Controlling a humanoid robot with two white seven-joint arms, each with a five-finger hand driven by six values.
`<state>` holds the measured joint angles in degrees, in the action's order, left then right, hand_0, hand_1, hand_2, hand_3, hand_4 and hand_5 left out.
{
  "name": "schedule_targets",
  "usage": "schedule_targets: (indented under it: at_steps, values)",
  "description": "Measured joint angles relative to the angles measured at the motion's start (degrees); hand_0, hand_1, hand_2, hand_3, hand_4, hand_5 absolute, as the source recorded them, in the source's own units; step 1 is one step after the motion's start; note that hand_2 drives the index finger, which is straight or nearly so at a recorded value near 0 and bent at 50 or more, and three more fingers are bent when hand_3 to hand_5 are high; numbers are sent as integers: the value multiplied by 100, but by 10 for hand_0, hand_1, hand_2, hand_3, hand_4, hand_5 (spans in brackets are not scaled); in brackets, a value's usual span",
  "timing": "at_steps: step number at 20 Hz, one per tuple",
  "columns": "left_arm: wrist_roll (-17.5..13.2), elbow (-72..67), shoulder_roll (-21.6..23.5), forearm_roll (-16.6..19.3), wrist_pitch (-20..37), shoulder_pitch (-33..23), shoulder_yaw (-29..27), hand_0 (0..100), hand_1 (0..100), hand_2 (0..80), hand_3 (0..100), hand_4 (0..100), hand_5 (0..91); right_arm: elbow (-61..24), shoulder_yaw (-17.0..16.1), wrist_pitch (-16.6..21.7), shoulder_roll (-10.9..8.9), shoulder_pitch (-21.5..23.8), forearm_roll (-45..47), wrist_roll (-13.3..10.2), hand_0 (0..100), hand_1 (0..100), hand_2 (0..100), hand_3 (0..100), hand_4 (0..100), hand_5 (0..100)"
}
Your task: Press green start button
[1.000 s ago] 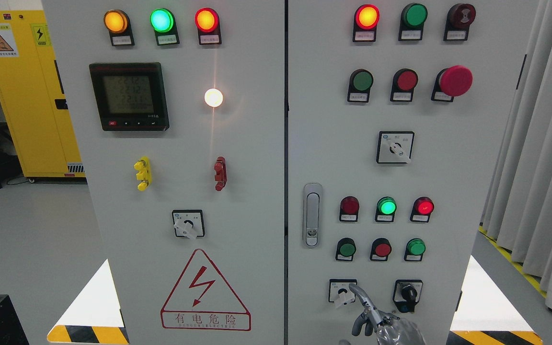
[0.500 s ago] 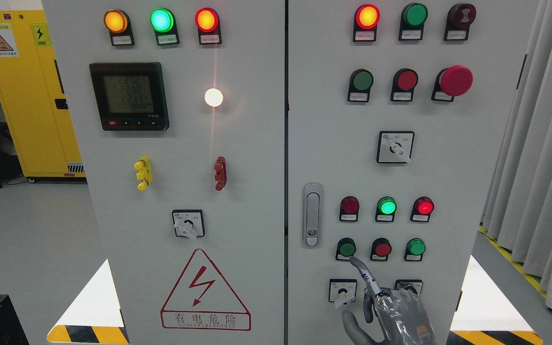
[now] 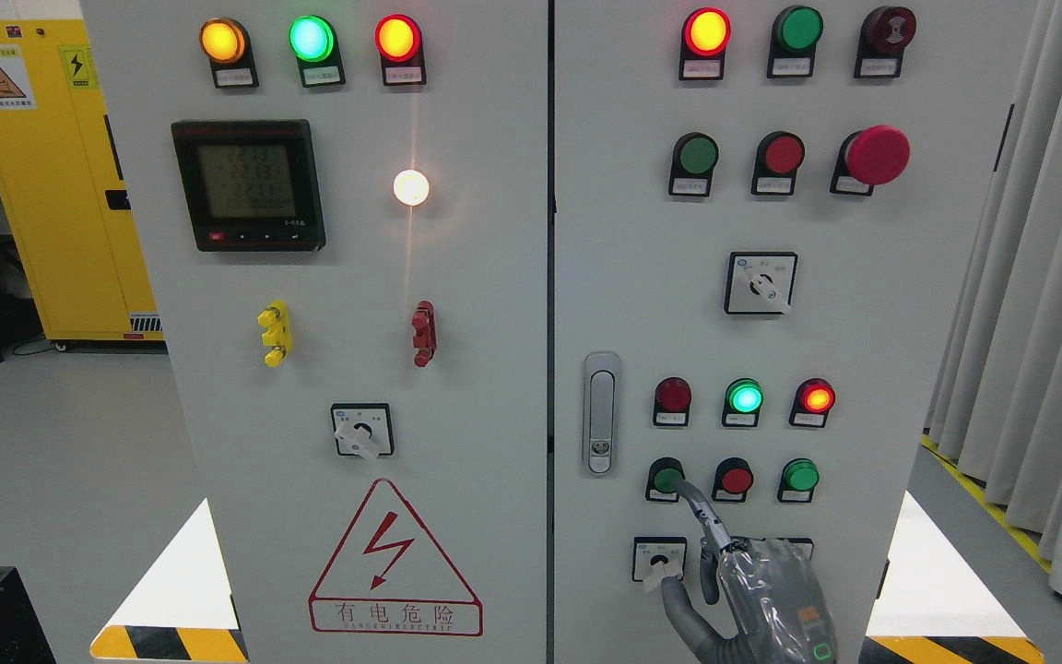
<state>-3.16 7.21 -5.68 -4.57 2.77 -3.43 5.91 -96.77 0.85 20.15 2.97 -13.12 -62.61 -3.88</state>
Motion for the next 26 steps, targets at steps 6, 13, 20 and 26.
schedule_targets:
  at_steps: [6,13,20,26]
  values:
    - [-16,0,0,0,0,0,0,120,556,0,0,0,0,87,67,-50,0,-41,-9,6,623,877,0,943,969,1000]
    - [-23,0,-1,-1,0,1,-1,120,556,0,0,0,0,203,72,-64,1,-113,27,11,662,884,0,943,969,1000]
    - [-24,0,-1,2,0,1,-1,120,556,0,0,0,0,276,1,-63,1,-148,53,20,692,891,0,943,972,1000]
    - [-24,0,-1,2,0,1,-1,120,556,0,0,0,0,353,44,-63,1,-184,67,-3,707,896,0,943,972,1000]
